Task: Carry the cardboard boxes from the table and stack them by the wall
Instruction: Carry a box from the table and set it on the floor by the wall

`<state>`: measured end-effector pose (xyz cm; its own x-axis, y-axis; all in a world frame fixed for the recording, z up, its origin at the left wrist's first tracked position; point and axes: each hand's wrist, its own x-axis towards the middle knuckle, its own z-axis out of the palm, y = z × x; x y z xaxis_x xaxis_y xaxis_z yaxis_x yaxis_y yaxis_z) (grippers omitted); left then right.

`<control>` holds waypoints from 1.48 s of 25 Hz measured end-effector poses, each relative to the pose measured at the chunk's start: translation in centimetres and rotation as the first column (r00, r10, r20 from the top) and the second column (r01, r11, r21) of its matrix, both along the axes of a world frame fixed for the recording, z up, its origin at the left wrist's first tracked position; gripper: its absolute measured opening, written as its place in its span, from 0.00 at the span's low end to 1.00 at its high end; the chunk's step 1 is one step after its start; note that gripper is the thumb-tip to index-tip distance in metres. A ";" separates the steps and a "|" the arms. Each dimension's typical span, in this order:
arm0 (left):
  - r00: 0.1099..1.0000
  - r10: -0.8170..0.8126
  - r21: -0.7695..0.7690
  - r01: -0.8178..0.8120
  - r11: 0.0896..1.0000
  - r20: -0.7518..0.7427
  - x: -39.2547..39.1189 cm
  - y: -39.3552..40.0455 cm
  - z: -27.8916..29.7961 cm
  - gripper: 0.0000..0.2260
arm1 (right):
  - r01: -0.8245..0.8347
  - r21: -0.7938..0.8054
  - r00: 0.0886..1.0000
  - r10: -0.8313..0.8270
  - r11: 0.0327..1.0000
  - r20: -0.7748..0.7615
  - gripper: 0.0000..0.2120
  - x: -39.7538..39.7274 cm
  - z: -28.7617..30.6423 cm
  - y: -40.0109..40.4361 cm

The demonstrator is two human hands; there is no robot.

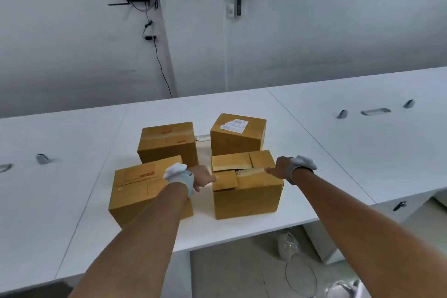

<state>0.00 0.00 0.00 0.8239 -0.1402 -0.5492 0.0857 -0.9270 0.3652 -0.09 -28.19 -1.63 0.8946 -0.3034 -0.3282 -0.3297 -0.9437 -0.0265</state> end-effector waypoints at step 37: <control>0.819 0.511 -0.505 -0.566 0.651 -0.260 4.4 -3.2 -8.6 0.24 | 0.433 0.677 0.865 -0.486 0.595 -0.126 0.37 -0.7 -4.8 -1.7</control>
<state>4.44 -3.16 -8.57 0.8033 0.0219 -0.5952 0.5628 -0.3552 0.7464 -0.82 -29.86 -6.40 0.7255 -0.4052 -0.5562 -0.6872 -0.3840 -0.6167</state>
